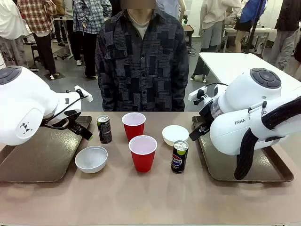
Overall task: Prepare tableware on both trays.
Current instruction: Pick up a Picnic Bowl from the table and place it on a Handle tray.
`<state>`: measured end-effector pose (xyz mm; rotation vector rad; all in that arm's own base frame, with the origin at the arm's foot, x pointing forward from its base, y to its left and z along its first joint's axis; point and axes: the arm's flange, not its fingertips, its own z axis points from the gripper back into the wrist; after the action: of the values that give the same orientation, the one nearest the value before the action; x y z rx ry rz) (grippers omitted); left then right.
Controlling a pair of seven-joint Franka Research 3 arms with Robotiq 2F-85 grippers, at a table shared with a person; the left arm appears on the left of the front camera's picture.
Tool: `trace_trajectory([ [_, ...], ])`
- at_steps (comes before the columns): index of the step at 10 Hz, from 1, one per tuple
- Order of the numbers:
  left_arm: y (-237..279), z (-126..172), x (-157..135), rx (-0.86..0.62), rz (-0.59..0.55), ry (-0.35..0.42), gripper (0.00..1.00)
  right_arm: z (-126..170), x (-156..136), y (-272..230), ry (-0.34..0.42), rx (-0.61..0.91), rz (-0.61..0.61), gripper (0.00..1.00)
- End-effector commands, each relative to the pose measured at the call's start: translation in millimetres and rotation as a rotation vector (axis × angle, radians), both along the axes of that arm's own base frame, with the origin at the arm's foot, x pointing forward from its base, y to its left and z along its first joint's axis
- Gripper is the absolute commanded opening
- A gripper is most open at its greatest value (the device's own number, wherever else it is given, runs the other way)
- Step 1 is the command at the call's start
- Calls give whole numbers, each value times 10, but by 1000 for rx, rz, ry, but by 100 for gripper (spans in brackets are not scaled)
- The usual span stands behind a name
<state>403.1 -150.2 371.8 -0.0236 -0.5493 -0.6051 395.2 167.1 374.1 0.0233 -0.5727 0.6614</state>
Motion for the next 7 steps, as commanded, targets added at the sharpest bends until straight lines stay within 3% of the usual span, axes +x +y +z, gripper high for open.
trace_trajectory([
  [1, -1, 0, -1, 0, 0, 0, 100, 0, 0, 0, 0, 0, 0, 100],
  [7, -1, 0, -1, 0, 0, 0, 100, 0, 0, 0, 0, 0, 0, 100],
])
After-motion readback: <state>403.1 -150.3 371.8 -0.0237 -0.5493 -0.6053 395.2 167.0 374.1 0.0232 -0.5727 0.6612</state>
